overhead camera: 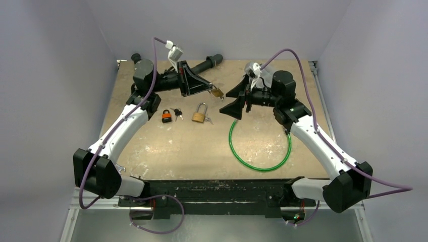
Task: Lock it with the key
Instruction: Lock the lock.
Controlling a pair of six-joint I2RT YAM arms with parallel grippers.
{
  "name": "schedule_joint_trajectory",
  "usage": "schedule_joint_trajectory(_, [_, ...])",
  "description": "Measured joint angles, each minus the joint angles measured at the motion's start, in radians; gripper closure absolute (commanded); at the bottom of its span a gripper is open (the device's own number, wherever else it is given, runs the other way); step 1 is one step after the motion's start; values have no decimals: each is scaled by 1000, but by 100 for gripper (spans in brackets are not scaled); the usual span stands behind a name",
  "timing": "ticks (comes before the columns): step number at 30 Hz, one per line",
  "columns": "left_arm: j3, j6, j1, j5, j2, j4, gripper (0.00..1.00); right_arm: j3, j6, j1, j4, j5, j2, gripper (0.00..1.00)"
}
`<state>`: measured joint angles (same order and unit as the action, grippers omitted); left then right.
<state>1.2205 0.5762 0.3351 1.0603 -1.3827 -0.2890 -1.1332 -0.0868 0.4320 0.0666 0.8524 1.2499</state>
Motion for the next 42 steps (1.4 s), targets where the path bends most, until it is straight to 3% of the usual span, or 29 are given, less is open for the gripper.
schedule_joint_trajectory(7, [-30,351,0,-89,-6,-291,100,5,-196,0,-216,-1,1,7])
schedule_joint_trajectory(13, [-40,487,0,-144,-15,-378,100,29,-294,0,-418,-17,22,12])
schedule_joint_trajectory(19, [-40,532,2,-169,-15,-397,100,29,-340,17,-543,-24,86,19])
schedule_joint_trajectory(22, [-40,547,2,-181,-15,-391,100,29,-345,32,-578,-30,106,30])
schedule_joint_trajectory(30, [-41,568,2,-203,-15,-382,100,17,-362,46,-633,-53,120,46])
schedule_joint_trajectory(40, [-41,588,2,-210,-16,-383,100,-4,-370,51,-648,-57,137,54])
schedule_joint_trajectory(42, [-41,591,2,-211,-16,-383,100,-7,-372,53,-651,-56,141,63])
